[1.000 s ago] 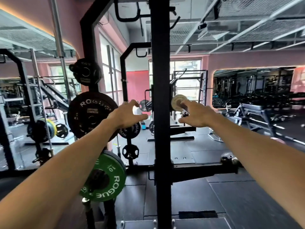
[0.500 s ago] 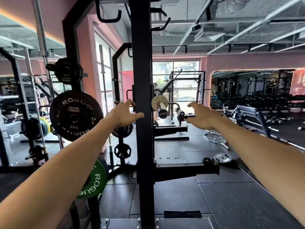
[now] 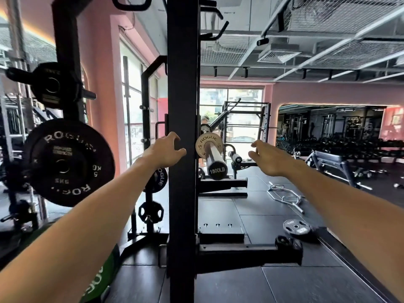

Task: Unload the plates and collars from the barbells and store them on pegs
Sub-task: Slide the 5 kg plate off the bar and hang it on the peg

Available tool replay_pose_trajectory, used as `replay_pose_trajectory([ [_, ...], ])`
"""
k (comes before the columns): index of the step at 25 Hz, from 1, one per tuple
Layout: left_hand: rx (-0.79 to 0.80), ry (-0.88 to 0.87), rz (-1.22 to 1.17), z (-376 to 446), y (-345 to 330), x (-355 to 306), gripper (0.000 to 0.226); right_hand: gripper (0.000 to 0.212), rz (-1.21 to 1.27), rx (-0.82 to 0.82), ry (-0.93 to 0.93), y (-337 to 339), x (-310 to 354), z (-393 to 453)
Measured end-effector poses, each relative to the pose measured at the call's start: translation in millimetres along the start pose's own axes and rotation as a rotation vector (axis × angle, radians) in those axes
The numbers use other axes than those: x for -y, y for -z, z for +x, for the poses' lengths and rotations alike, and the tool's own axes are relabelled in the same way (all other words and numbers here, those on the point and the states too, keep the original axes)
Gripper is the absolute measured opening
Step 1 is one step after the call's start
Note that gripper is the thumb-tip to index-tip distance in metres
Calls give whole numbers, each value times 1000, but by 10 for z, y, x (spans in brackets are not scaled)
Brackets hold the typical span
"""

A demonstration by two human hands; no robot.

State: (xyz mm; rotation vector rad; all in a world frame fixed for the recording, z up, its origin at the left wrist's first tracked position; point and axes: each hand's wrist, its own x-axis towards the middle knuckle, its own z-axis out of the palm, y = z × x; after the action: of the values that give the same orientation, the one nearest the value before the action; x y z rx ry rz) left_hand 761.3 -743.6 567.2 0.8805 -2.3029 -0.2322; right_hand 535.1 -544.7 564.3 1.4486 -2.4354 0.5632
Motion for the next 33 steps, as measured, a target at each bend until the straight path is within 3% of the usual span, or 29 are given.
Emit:
replay_pose_trajectory([
  [9, 66, -12, -11, 1686, -999, 518, 54, 42, 42, 41, -12, -848, -177, 1863],
  [16, 129, -15, -28, 2372, -1594, 690, 51, 37, 59, 71, -33, -1389, -248, 2687],
  [20, 122, -71, -39, 2542, -1735, 614, 34, 41, 106, 79, -48, -1531, -286, 2861],
  [25, 141, -38, -15, 2598, -1750, 518, 23, 12, 427, 18, -76, -1519, -356, 2946],
  [30, 131, 45, -250, 2359, -1654, 467, 3, 18, 554, 99, -48, -1288, -290, 2694],
  [33, 109, 60, -289, 2112, -1546, 356, 16, 12, 548, 102, -18, -1173, -241, 2466],
])
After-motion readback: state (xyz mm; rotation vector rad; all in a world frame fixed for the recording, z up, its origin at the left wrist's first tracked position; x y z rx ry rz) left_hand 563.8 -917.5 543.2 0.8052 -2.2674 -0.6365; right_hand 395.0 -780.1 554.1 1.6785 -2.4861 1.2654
